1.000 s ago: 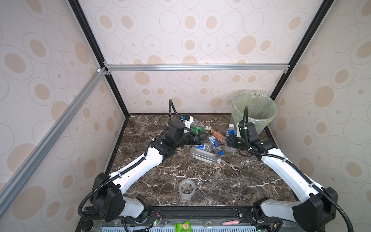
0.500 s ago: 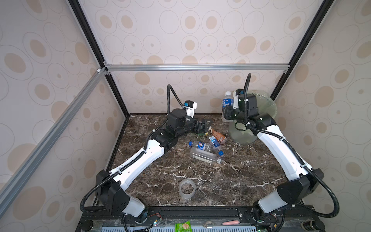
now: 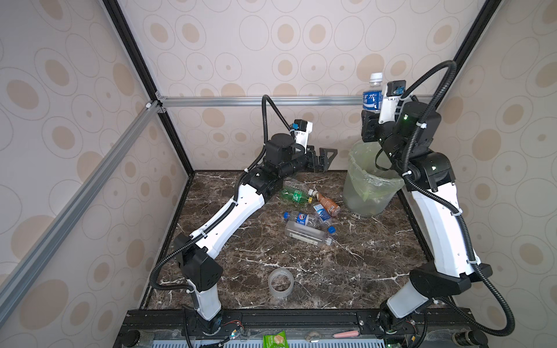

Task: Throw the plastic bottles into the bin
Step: 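Open the right gripper over the bin to drop the blue-label bottle, then move the right gripper back to the bottle pile while the left lowers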

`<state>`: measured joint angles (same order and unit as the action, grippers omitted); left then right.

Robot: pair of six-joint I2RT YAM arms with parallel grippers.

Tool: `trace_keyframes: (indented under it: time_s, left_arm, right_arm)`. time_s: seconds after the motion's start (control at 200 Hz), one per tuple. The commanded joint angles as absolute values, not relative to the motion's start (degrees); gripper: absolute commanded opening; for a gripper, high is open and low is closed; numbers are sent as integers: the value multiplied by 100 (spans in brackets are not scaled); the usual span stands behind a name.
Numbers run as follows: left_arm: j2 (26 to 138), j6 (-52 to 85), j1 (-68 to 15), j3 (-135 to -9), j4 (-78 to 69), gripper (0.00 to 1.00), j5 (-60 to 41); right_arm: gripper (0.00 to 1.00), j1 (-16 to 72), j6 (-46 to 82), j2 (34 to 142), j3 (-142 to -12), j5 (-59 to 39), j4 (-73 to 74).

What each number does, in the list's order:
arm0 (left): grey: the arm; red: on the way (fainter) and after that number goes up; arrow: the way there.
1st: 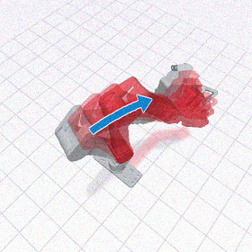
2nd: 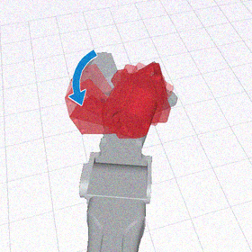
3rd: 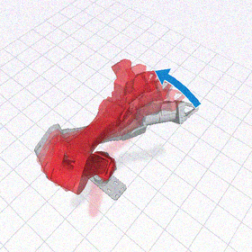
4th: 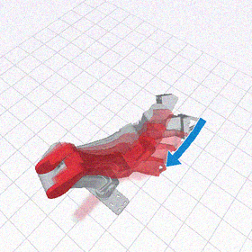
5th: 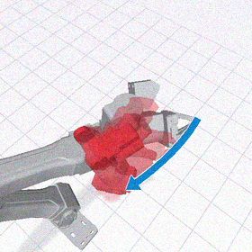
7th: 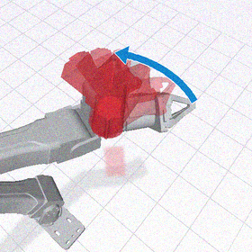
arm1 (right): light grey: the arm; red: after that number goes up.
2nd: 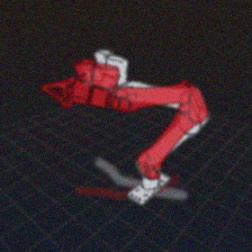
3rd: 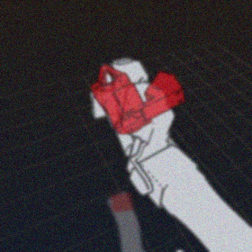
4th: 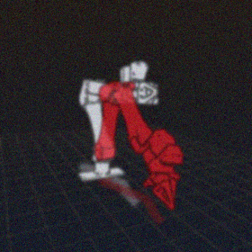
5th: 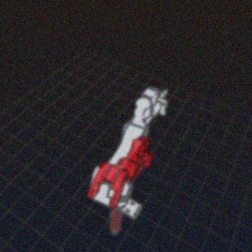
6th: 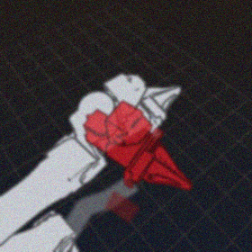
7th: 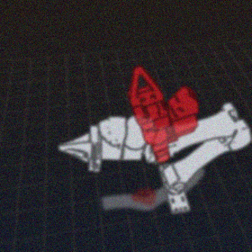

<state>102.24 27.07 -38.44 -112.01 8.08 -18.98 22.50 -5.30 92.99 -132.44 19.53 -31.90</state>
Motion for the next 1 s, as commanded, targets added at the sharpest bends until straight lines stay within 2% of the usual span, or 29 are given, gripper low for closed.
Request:
trace_keyframes:
  time_s: [0.0,0.125,0.265,0.29,0.395,0.425,0.525,0.675,0.995]
  left_arm:
    - [10269,2496,-3922,-11468,822,99,-2028]
    - [10265,2471,-3922,-11327,835,99,-2000]
    - [10155,2454,-3924,-11068,828,99,-1943]
    - [10137,2441,-3928,-11037,841,99,-1932]
    - [10090,2309,-3925,-10970,993,99,-1818]
    - [10085,2275,-3929,-10977,1042,99,-1790]
    - [10124,2230,-3929,-11021,1113,99,-1760]
    - [10151,2329,-3929,-10930,966,99,-1825]
    - [10086,2245,-3926,-10833,1265,99,-1598]
  right_arm:
    - [50,2269,-1150,9121,-13440,2259,-2996]
    - [50,2074,-1197,9081,-12843,2576,-2880]
    - [51,1011,-83,9269,-11970,2305,-3230]
    - [57,836,142,9380,-11937,2298,-3443]
    - [93,518,592,9635,-11931,2263,-4052]
    - [100,515,552,9560,-11837,2162,-3954]
    - [100,532,565,9352,-11825,2076,-3654]
    - [100,533,506,9699,-12646,2152,-4269]
    - [100,589,627,9589,-12555,1959,-4236]
